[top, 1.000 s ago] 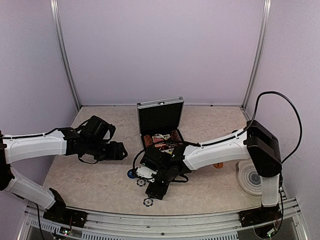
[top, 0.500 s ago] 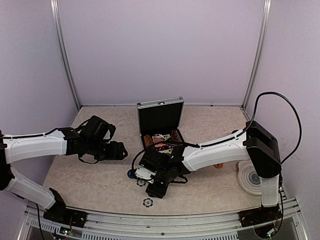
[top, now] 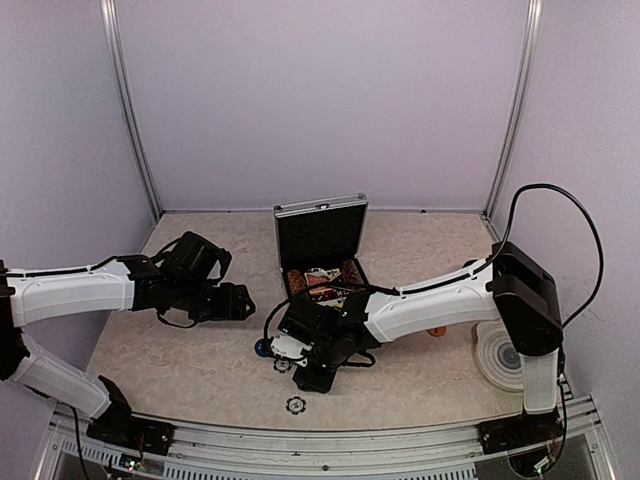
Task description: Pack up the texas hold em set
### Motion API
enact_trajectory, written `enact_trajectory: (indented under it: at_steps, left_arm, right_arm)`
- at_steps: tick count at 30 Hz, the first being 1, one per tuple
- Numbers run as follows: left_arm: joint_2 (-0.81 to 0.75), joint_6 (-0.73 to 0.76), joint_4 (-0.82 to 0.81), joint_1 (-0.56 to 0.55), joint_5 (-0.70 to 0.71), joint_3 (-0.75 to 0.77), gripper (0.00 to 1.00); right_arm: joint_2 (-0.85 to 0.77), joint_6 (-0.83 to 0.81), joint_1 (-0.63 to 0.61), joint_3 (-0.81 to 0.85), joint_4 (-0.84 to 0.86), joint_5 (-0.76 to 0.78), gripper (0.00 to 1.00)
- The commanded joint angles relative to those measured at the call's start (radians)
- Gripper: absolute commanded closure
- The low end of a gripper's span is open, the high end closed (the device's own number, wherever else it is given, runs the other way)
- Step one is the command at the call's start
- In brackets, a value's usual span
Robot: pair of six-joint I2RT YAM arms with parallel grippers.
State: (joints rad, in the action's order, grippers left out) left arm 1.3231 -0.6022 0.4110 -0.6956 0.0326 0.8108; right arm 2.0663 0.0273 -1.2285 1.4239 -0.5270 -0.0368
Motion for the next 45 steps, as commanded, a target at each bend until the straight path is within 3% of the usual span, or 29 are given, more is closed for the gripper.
enact_trajectory:
  at_steps: [1, 15, 21, 27, 34, 45]
  left_arm:
    - [-0.016, -0.012, 0.002, 0.008, 0.009, 0.022, 0.2]
    - [-0.004, -0.018, 0.001, 0.008, -0.01, 0.034, 0.2]
    - [-0.005, -0.017, 0.004, 0.008, -0.006, 0.033, 0.2]
    - [-0.005, -0.017, 0.003, 0.008, -0.006, 0.033, 0.2]
    - [-0.006, -0.017, 0.0, 0.008, -0.005, 0.027, 0.2]
    - [-0.011, -0.016, 0.001, 0.008, -0.001, 0.023, 0.2]
  right_arm:
    - [-0.017, 0.006, -0.014, -0.026, -0.046, 0.004, 0.61]
    - [-0.147, -0.015, -0.011, -0.039, -0.009, 0.042, 0.59]
    - [-0.09, -0.017, -0.012, -0.041, -0.044, 0.038, 0.34]
    - [-0.034, -0.017, -0.012, -0.03, -0.05, 0.006, 0.29]
    - [0.015, -0.018, -0.011, -0.015, -0.06, -0.004, 0.3]
    - [0.044, -0.017, -0.011, 0.004, -0.052, -0.03, 0.54]
